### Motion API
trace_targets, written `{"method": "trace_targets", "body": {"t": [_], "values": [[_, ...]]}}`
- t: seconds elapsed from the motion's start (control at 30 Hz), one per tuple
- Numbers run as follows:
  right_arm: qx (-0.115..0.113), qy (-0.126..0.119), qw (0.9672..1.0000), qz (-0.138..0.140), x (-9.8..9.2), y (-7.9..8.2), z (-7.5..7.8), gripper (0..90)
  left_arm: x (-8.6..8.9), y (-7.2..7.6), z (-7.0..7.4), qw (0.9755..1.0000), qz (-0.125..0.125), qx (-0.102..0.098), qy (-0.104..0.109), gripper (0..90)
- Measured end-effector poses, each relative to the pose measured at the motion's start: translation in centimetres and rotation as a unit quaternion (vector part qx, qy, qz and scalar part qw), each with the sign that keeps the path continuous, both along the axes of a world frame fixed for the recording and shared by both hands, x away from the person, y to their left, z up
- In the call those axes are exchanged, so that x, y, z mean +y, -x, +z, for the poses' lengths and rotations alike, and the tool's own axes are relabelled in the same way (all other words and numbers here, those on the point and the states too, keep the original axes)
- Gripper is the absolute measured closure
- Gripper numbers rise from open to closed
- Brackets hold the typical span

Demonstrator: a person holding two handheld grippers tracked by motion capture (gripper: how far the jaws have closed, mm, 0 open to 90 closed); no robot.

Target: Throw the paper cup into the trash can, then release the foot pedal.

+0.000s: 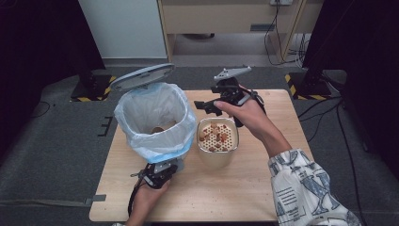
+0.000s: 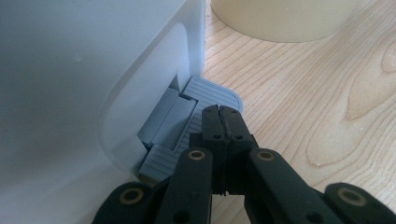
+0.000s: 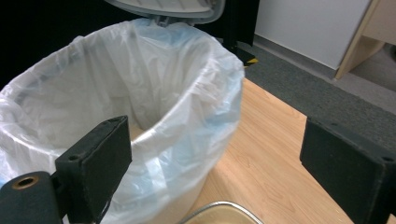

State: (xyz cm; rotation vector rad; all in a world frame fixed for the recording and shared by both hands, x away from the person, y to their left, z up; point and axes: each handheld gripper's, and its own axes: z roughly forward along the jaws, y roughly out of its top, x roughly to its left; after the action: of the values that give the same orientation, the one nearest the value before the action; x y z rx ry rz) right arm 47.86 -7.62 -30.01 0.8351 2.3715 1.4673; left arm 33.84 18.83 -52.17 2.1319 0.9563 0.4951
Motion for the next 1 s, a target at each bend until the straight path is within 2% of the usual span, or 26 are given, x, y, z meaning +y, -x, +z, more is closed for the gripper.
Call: {"method": "trace_targets", "body": {"t": [0.13, 0.17, 0.2, 0.23, 0.27, 0.3, 0.33, 0.37, 0.4, 0.47, 0.5, 0.57, 0.67, 0.77, 0.87, 1.0], "values": [[0.000, 0.001, 0.9999, -0.013, -1.6, 0.0, -0.3, 9.6, 0.1, 0.0, -0.1, 1.0000, -0.002, 0.000, 0.005, 88.3], [0.001, 0.001, 0.9999, -0.017, -1.9, 0.0, -0.5, 9.4, 0.2, 0.0, 0.0, 0.9999, -0.004, 0.007, 0.013, 86.9], [0.002, 0.003, 0.9997, -0.025, -2.6, 0.0, -0.7, 9.2, 0.3, 0.0, 0.0, 0.9997, -0.007, 0.010, 0.021, 82.7], [0.004, 0.005, 0.9995, -0.032, -3.1, -0.1, -1.0, 9.1, 0.2, 0.1, 0.2, 0.9995, 0.000, 0.007, 0.031, 77.7], [0.005, 0.007, 0.9992, -0.039, -3.7, -0.1, -1.3, 8.9, 0.2, 0.4, 0.5, 0.9994, 0.000, -0.004, 0.036, 70.6], [0.006, 0.009, 0.9987, -0.049, -4.5, -0.1, -1.6, 8.9, 0.3, 0.7, 0.8, 0.9990, 0.013, -0.010, 0.042, 69.7], [0.008, 0.009, 0.9984, -0.055, -5.0, -0.2, -1.8, 8.9, 0.5, 0.9, 1.1, 0.9988, 0.007, -0.019, 0.045, 68.5], [0.009, 0.011, 0.9979, -0.063, -5.6, -0.2, -2.0, 8.7, 0.4, 1.4, 1.3, 0.9980, 0.020, -0.015, 0.058, 67.0], [0.009, 0.013, 0.9974, -0.070, -6.2, -0.2, -2.3, 8.4, 0.5, 1.7, 1.4, 0.9981, 0.020, -0.015, 0.056, 65.2], [0.008, 0.014, 0.9962, -0.086, -7.2, -0.2, -2.7, 8.4, 0.6, 2.2, 1.6, 0.9970, 0.026, -0.005, 0.073, 60.1], [0.010, 0.015, 0.9950, -0.098, -7.8, -0.2, -3.0, 8.5, 0.6, 2.3, 1.7, 0.9975, 0.017, -0.008, 0.068, 57.6], [0.010, 0.015, 0.9931, -0.116, -9.0, -0.2, -3.6, 8.3, 0.4, 2.6, 1.9, 0.9977, 0.014, -0.010, 0.066, 54.9], [0.010, 0.016, 0.9897, -0.142, -10.2, 0.0, -4.3, 8.3, 0.4, 3.0, 2.2, 0.9967, 0.017, -0.010, 0.079, 50.5], [0.006, 0.021, 0.9843, -0.175, -11.5, 0.4, -5.1, 8.1, 0.5, 3.1, 2.1, 0.9969, 0.014, 0.000, 0.077, 46.9], [-0.003, 0.030, 0.9772, -0.210, -12.9, 0.9, -6.3, 8.0, 0.5, 3.1, 2.1, 0.9968, 0.012, 0.002, 0.079, 45.6], [0.000, 0.029, 0.9722, -0.232, -14.4, 1.7, -7.8, 8.0, 0.4, 3.0, 1.9, 0.9966, 0.012, 0.008, 0.081, 43.3]]}}
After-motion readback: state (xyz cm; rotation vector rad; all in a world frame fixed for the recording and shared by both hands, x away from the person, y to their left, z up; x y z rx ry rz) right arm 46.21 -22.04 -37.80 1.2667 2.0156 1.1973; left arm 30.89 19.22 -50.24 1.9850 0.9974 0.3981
